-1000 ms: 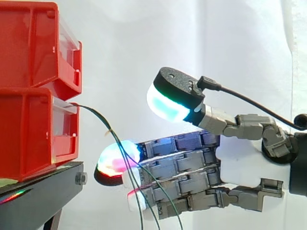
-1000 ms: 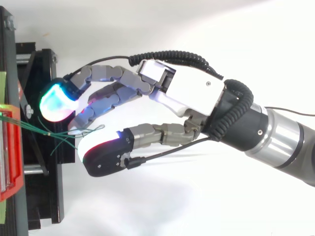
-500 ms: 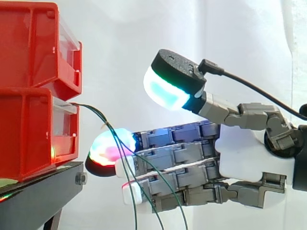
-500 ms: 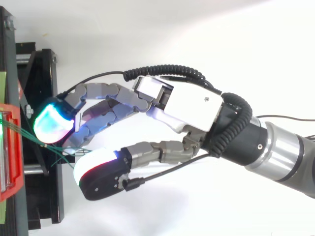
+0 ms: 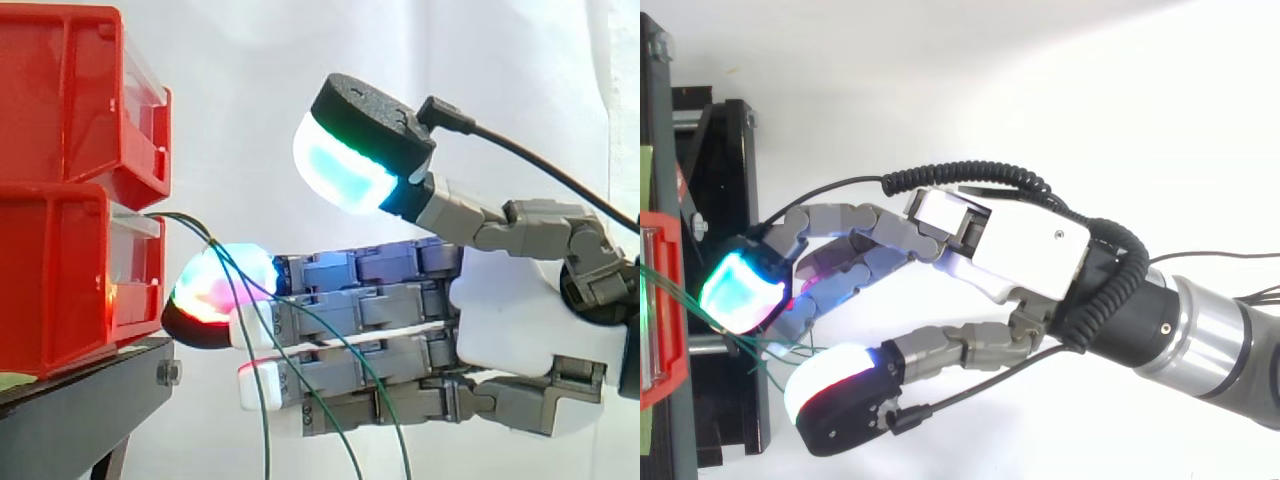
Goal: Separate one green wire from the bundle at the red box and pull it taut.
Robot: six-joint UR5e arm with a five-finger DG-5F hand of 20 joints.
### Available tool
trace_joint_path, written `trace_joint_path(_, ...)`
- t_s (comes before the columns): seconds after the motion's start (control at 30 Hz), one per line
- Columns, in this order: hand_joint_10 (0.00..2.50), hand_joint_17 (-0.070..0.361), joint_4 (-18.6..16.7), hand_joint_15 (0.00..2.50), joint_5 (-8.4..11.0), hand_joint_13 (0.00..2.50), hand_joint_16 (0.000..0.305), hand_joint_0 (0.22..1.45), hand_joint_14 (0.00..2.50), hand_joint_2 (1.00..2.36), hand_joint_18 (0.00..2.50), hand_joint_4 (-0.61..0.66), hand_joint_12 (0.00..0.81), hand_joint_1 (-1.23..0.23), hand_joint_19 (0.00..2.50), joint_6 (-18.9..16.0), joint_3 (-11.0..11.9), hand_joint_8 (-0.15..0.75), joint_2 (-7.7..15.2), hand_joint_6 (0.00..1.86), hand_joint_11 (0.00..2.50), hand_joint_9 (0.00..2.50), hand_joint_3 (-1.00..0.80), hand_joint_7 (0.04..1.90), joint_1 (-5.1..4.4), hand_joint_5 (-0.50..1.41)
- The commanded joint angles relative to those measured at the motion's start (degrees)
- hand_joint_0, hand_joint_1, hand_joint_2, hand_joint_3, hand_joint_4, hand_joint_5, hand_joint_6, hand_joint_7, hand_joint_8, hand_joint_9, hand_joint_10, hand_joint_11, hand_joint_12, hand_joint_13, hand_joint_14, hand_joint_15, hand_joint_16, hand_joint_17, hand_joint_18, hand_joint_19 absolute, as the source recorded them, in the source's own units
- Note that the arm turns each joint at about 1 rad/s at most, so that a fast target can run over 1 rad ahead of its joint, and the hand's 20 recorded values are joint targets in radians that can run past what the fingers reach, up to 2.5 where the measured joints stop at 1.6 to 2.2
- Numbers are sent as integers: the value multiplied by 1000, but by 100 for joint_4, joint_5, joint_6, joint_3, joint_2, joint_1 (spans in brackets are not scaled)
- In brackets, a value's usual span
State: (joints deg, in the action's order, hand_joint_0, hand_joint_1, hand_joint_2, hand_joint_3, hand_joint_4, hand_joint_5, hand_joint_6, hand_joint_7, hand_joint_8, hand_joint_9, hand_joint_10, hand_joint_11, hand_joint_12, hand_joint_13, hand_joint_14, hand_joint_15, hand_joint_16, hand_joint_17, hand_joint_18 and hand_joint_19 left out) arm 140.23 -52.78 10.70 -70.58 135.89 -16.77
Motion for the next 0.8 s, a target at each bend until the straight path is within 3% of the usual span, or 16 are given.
trace_joint_path(0.0,16,83,-189,531,66,839,37,559,22,1002,477,264,306,-674,519,-59,0,201,158,503,385,959,-469,877,-19,-102)
trace_joint_path(0.57,13,83,-225,537,66,858,37,559,22,1002,480,272,308,-666,522,-226,9,197,184,503,384,983,-468,881,-28,-101)
trace_joint_path(0.67,13,82,-392,534,48,862,37,561,22,1002,481,271,308,-663,520,-314,18,201,386,503,380,989,-468,879,-10,-100)
trace_joint_path(0.77,14,82,-506,541,66,869,36,562,22,1002,481,273,305,-657,523,-340,44,200,395,503,383,996,-466,880,-28,-100)
